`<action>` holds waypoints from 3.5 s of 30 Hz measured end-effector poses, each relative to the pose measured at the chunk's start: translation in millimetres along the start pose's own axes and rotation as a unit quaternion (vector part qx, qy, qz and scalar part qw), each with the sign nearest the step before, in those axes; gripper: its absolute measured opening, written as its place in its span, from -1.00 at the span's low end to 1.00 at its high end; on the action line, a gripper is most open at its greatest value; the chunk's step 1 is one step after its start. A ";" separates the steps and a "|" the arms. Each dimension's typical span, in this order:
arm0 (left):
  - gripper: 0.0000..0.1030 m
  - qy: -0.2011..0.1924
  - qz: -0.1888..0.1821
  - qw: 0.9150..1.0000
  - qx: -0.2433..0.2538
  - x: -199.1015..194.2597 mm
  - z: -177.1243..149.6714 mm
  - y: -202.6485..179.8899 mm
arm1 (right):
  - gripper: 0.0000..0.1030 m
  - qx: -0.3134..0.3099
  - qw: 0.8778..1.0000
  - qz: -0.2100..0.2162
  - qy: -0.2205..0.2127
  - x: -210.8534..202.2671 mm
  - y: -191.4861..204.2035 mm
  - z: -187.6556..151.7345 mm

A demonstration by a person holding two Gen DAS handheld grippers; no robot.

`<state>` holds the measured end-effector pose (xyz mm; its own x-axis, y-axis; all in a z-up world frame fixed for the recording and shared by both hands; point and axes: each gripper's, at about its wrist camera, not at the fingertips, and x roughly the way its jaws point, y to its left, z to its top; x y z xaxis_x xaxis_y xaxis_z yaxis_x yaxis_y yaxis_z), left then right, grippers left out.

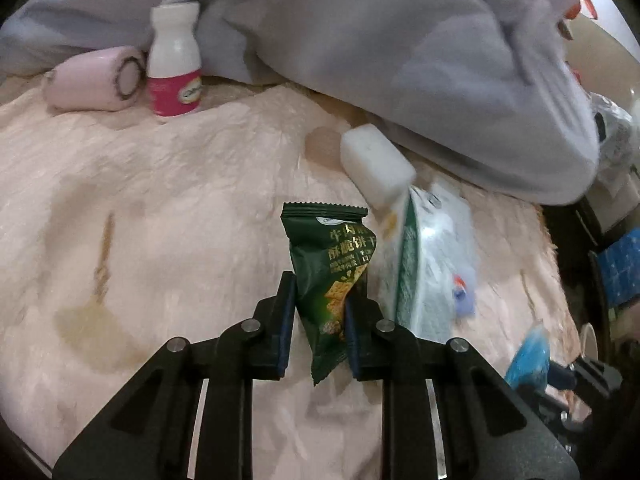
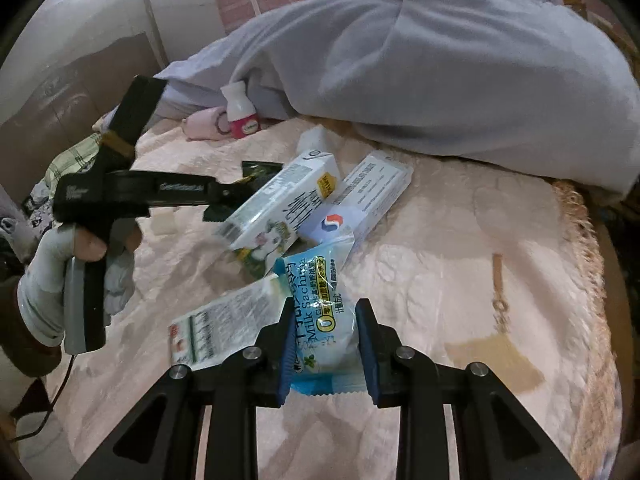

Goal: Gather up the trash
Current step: 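Grasp the green snack bag with the left gripper while the right gripper grasps the blue milk-biscuit packet, then carry the green snack bag and biscuit packet over the cream bucket, then open both grippers, dropping the snack bag and biscuit packet into the bucket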

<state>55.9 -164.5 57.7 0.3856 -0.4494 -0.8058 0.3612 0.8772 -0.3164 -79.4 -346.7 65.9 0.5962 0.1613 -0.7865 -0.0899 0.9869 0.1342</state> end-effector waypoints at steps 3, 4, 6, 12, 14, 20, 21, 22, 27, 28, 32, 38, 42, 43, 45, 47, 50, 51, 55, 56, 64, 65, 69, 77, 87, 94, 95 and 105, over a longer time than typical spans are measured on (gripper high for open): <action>-0.63 -0.014 0.006 1.000 0.013 -31.9 -21.7 -7.1 | -0.48 0.000 1.000 -0.006 0.000 -16.6 6.0 -12.2; -0.63 -0.017 0.006 1.000 0.019 -40.0 -26.7 -10.9 | -0.48 0.000 1.000 -0.008 -0.001 -22.1 7.5 -17.1; -0.63 -0.024 0.008 0.999 0.031 -57.3 -39.0 -20.8 | -0.48 0.001 1.000 -0.017 0.001 -31.6 10.0 -27.3; -0.63 -0.038 -0.003 0.997 0.063 -93.9 -73.6 -59.7 | -0.48 0.022 0.999 -0.035 0.003 -62.0 4.7 -58.3; -0.63 -0.044 -0.006 0.996 0.074 -99.5 -77.2 -71.8 | -0.48 0.033 0.999 -0.041 0.001 -76.0 -0.3 -69.7; -0.63 -0.046 -0.028 0.993 0.105 -104.0 -95.6 -119.1 | -0.48 0.058 0.996 -0.068 -0.009 -112.9 -16.9 -92.5; -0.63 -0.045 -0.032 0.992 0.112 -104.0 -100.1 -128.7 | -0.48 0.061 0.995 -0.072 -0.011 -118.7 -19.8 -95.3; -0.63 -0.044 -0.034 0.992 0.117 -103.9 -102.2 -134.6 | -0.48 0.065 0.995 -0.077 -0.015 -124.9 -23.3 -98.7; -0.63 -0.041 -0.049 0.988 0.140 -100.2 -109.9 -167.3 | -0.48 0.089 0.991 -0.098 -0.023 -147.7 -43.2 -112.9; -0.63 -0.039 -0.053 0.987 0.143 -99.1 -110.7 -173.3 | -0.48 0.093 0.990 -0.103 -0.023 -151.3 -47.3 -116.0; -0.63 -0.034 -0.070 0.984 0.159 -95.1 -114.8 -197.4 | -0.48 0.116 0.986 -0.119 -0.028 -166.6 -66.1 -126.3; -0.63 -0.023 -0.094 0.978 0.186 -87.0 -119.7 -236.4 | -0.47 0.149 0.978 -0.139 -0.039 -191.4 -94.0 -142.3; -0.63 -0.015 -0.108 0.973 0.203 -80.2 -122.3 -262.7 | -0.48 0.168 0.973 -0.154 -0.043 -206.2 -113.6 -153.2; -0.63 -0.013 -0.112 0.972 0.207 -78.5 -123.5 -269.1 | -0.48 0.171 0.972 -0.157 -0.044 -208.9 -116.7 -155.1; -0.63 -0.009 -0.118 0.969 0.215 -75.9 -126.0 -281.5 | -0.48 0.179 0.968 -0.166 -0.046 -215.9 -125.2 -160.7; -0.63 -0.007 -0.125 0.967 0.223 -73.5 -128.7 -294.4 | -0.48 0.189 0.965 -0.176 -0.047 -223.2 -134.7 -167.7; -0.63 -0.002 -0.133 0.962 0.238 -68.9 -133.4 -314.5 | -0.48 0.207 0.959 -0.186 -0.050 -234.5 -150.2 -178.6; -0.63 0.000 -0.136 0.961 0.242 -67.7 -134.6 -320.3 | -0.48 0.213 0.957 -0.192 -0.050 -238.9 -156.3 -183.4; -0.63 0.008 -0.147 0.954 0.261 -60.4 -142.1 -347.8 | -0.48 0.240 0.947 -0.206 -0.051 -252.7 -176.8 -200.5; -0.63 0.009 -0.150 0.952 0.265 -58.8 -144.2 -353.4 | -0.47 0.248 0.944 -0.211 -0.051 -256.5 -182.4 -205.8; -0.63 0.027 -0.174 0.939 0.294 -45.2 -157.2 -399.5 | -0.48 0.295 0.923 -0.240 -0.051 -280.2 -216.5 -242.1; -0.63 0.030 -0.177 0.938 0.297 -42.9 -158.6 -405.1 | -0.48 0.301 0.921 -0.243 -0.050 -281.9 -220.2 -246.0; -0.63 0.046 -0.194 0.933 0.300 -33.9 -162.5 -423.5 | -0.48 0.325 0.910 -0.250 -0.050 -287.0 -233.9 -260.6; -0.63 0.082 -0.231 0.923 0.295 -12.3 -168.4 -456.3 | -0.48 0.361 0.895 -0.258 -0.043 -289.4 -255.3 -281.5; 0.14 0.099 -0.282 0.918 0.261 -1.3 -167.7 -469.9 | -0.15 0.404 0.873 -0.267 -0.046 -293.6 -271.1 -297.9; 0.14 0.083 -0.250 0.929 0.260 -8.5 -161.8 -452.2 | -0.10 0.407 0.874 -0.260 -0.044 -288.3 -267.1 -297.1; 0.14 0.077 -0.243 0.932 0.258 -9.6 -160.7 -446.7 | -0.10 0.407 0.875 -0.259 -0.045 -287.3 -265.1 -296.6; 0.14 0.035 -0.174 0.951 0.253 -18.9 -153.3 -403.2 | -0.09 0.384 0.889 -0.244 -0.049 -275.2 -243.8 -276.5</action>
<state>-227.2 -483.7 123.8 0.1180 -0.6696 -0.7333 0.8259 0.4761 -0.3019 -442.1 -629.1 82.9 0.4851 -0.3232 -0.8125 0.7471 0.6361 0.1930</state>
